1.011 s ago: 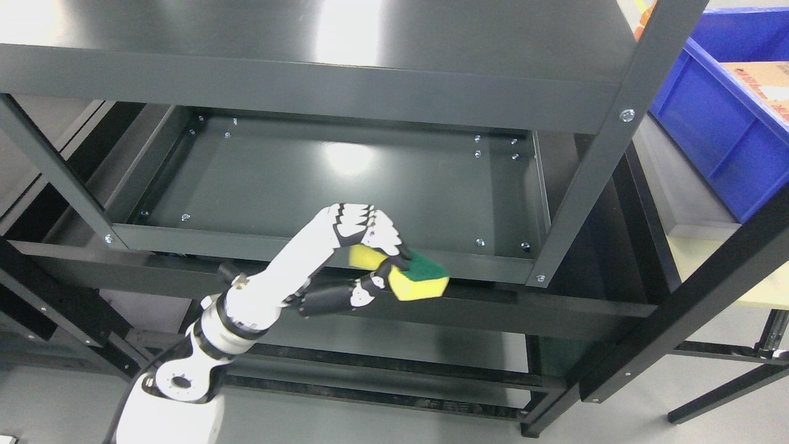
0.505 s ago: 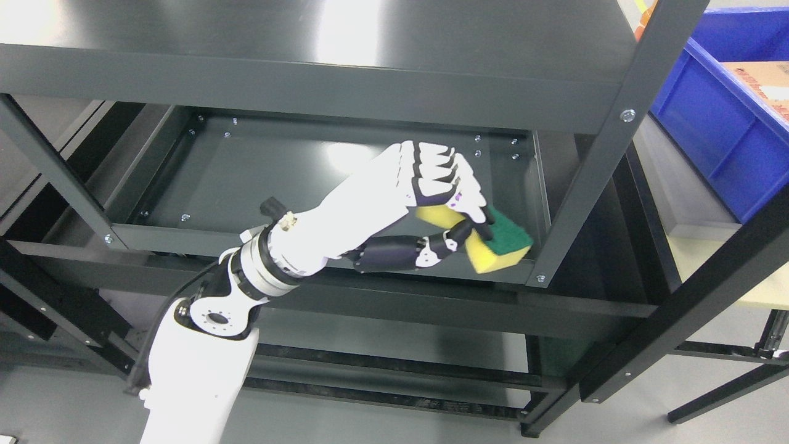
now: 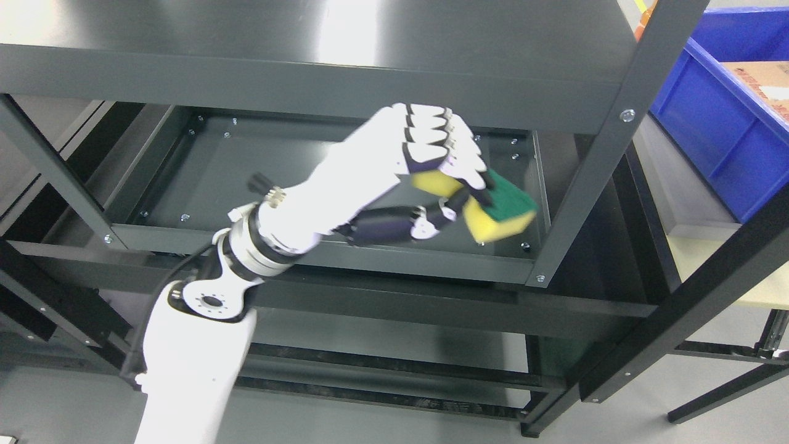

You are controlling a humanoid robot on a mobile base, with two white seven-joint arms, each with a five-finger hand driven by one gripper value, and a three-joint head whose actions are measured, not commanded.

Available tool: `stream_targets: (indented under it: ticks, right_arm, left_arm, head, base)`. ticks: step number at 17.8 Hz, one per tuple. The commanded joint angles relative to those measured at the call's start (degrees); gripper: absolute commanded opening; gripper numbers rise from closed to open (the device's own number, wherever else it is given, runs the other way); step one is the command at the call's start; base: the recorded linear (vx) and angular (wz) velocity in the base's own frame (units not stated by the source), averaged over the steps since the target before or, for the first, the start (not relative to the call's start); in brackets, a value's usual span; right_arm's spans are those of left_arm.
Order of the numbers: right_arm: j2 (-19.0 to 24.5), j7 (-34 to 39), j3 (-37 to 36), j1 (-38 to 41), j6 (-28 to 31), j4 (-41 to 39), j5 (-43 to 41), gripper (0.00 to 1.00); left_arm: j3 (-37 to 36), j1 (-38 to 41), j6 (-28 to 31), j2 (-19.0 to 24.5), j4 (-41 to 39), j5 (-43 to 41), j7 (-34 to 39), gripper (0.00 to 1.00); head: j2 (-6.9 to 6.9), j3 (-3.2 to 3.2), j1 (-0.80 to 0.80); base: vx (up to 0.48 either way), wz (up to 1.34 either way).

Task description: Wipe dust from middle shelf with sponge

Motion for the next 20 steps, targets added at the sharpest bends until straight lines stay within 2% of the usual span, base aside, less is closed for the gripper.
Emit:
stream_targets:
  ticks: [1, 5, 7, 11, 13, 16, 20]
  right_arm:
    - [-1.0, -0.03, -0.04, 0.0, 0.05, -1.0, 0.0, 1.0]
    - [-1.0, -0.03, 0.04, 0.0, 0.05, -1.0, 0.0, 1.0]
    - [-1.0, -0.03, -0.04, 0.0, 0.05, -1.0, 0.0, 1.0]
    - [-1.0, -0.03, -0.04, 0.0, 0.05, -1.0, 0.0, 1.0]
    - [-1.0, -0.03, 0.04, 0.0, 0.05, -1.0, 0.0, 1.0]
    - [-1.0, -0.03, -0.04, 0.0, 0.05, -1.0, 0.0, 1.0]
    - [-1.0, -0.03, -0.04, 0.0, 0.05, -1.0, 0.0, 1.0]
  left_arm:
    - [19.75, 1.55, 0.19, 10.52, -0.08, 7.65, -0.08, 0.0]
    - [27.76, 7.43, 0.19, 21.52, 0.01, 16.18, 0.01, 0.0]
    - [33.73, 10.08, 0.19, 25.66, 0.97, 19.17, 0.01, 0.0]
    - [46.12, 12.64, 0.19, 30.15, 8.43, 19.72, -0.08, 0.0]
    - [50.0, 13.25, 0.19, 32.69, 10.72, 20.24, -0.08, 0.0]
    - [52.39, 16.41, 0.19, 35.08, 13.01, 21.03, -0.08, 0.0]
    - [51.08, 17.38, 0.19, 34.38, 14.33, 20.95, -0.17, 0.0]
  head:
    - [0.0, 0.0, 0.0]
    - [0.0, 0.0, 0.0]
    - [0.0, 0.0, 0.0]
    - [0.0, 0.0, 0.0]
    - [0.0, 0.0, 0.0]
    - [0.0, 0.0, 0.0]
    - [0.0, 0.0, 0.0]
  base:
    - [0.0, 0.0]
    - [0.0, 0.0]
    - [0.0, 0.0]
    - [0.0, 0.0]
    - [0.0, 0.0]
    - [0.0, 0.0]
    - [0.0, 0.0]
